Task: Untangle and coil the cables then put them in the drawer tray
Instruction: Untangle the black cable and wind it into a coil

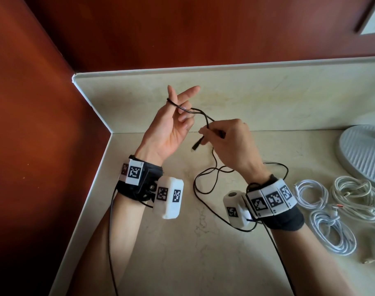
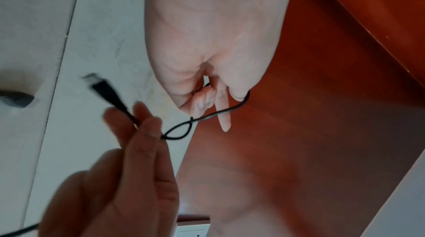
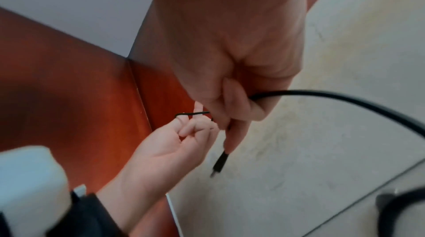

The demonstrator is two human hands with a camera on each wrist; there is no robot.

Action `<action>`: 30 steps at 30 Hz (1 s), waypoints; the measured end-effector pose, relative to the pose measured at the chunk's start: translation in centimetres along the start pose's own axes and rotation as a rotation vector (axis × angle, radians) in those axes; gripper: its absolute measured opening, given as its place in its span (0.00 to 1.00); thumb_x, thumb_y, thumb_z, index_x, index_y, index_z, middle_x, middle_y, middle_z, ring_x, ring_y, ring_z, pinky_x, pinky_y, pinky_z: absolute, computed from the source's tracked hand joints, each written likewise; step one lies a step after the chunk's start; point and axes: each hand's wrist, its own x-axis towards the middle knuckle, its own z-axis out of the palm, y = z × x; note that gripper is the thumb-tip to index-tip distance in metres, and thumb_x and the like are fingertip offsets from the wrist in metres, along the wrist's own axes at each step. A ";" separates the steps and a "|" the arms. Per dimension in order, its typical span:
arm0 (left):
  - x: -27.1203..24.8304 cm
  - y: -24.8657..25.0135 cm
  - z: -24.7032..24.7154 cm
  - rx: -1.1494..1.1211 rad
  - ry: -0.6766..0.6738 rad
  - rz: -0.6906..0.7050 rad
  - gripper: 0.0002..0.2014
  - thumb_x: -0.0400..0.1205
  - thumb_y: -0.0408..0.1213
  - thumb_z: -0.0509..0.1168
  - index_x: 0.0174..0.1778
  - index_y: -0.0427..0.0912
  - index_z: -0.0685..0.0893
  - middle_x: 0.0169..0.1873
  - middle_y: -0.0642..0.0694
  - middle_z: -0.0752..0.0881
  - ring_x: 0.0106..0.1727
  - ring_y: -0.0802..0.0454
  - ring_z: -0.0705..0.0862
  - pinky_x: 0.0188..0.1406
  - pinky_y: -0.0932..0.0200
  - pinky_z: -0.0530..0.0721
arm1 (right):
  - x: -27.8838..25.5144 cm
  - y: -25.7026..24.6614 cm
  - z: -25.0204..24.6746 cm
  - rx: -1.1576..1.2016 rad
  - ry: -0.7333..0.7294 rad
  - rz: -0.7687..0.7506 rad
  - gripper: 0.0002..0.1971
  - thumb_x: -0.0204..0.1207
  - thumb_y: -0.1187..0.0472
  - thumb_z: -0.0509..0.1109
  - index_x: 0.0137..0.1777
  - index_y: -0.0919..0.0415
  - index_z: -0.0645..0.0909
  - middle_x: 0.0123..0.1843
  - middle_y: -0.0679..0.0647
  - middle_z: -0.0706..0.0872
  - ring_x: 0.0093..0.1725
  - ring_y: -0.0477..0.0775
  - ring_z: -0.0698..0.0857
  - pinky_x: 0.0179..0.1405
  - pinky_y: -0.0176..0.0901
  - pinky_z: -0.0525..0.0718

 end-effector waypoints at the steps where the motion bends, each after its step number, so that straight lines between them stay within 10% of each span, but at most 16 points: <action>1: 0.1 -0.1 -0.2 0.037 -0.004 0.005 0.27 0.92 0.55 0.50 0.62 0.38 0.89 0.32 0.52 0.64 0.29 0.59 0.63 0.26 0.65 0.68 | 0.0 -0.1 0.1 0.068 0.018 0.016 0.14 0.84 0.58 0.74 0.37 0.59 0.92 0.18 0.48 0.70 0.20 0.47 0.64 0.23 0.36 0.63; 6: 0.1 -0.4 -0.7 0.219 -0.131 0.046 0.27 0.77 0.60 0.64 0.60 0.43 0.92 0.29 0.55 0.66 0.31 0.59 0.64 0.28 0.64 0.68 | 0.0 -0.7 0.7 0.352 0.168 0.036 0.11 0.84 0.57 0.75 0.42 0.57 0.94 0.24 0.64 0.69 0.26 0.59 0.63 0.27 0.54 0.63; 14: -0.2 0.0 -1.5 0.576 -0.185 0.209 0.25 0.78 0.55 0.75 0.69 0.46 0.89 0.35 0.59 0.71 0.37 0.52 0.59 0.36 0.48 0.53 | -0.5 -1.6 1.3 0.551 0.291 0.133 0.10 0.85 0.62 0.73 0.43 0.62 0.93 0.23 0.52 0.79 0.23 0.55 0.66 0.21 0.40 0.67; 18: -0.3 0.1 -1.5 0.625 -0.181 0.265 0.20 0.82 0.48 0.74 0.69 0.46 0.89 0.39 0.57 0.69 0.38 0.56 0.65 0.38 0.57 0.63 | -0.7 -2.0 1.1 0.623 0.243 0.119 0.12 0.87 0.62 0.71 0.46 0.68 0.91 0.21 0.43 0.77 0.21 0.51 0.64 0.22 0.42 0.64; 23: -0.3 0.5 -1.2 0.638 -0.206 0.296 0.29 0.77 0.58 0.77 0.68 0.43 0.89 0.48 0.51 0.74 0.57 0.47 0.81 0.76 0.38 0.78 | -0.8 -2.5 1.4 0.831 0.158 0.126 0.14 0.90 0.61 0.68 0.48 0.72 0.87 0.23 0.48 0.63 0.24 0.50 0.58 0.24 0.41 0.60; 27: -0.3 0.2 -1.0 0.640 -0.215 0.294 0.31 0.75 0.58 0.78 0.69 0.41 0.89 0.51 0.42 0.72 0.58 0.35 0.84 0.73 0.44 0.78 | -0.6 -2.6 1.4 1.112 0.005 0.176 0.11 0.92 0.65 0.62 0.53 0.70 0.83 0.36 0.55 0.54 0.28 0.46 0.56 0.24 0.35 0.59; 30: 0.0 -0.1 -1.4 0.673 -0.218 0.302 0.25 0.76 0.49 0.80 0.69 0.47 0.90 0.49 0.38 0.68 0.52 0.30 0.76 0.71 0.44 0.77 | -0.2 -2.2 1.2 1.292 -0.132 0.243 0.11 0.91 0.67 0.58 0.52 0.65 0.82 0.38 0.52 0.66 0.28 0.42 0.61 0.23 0.33 0.62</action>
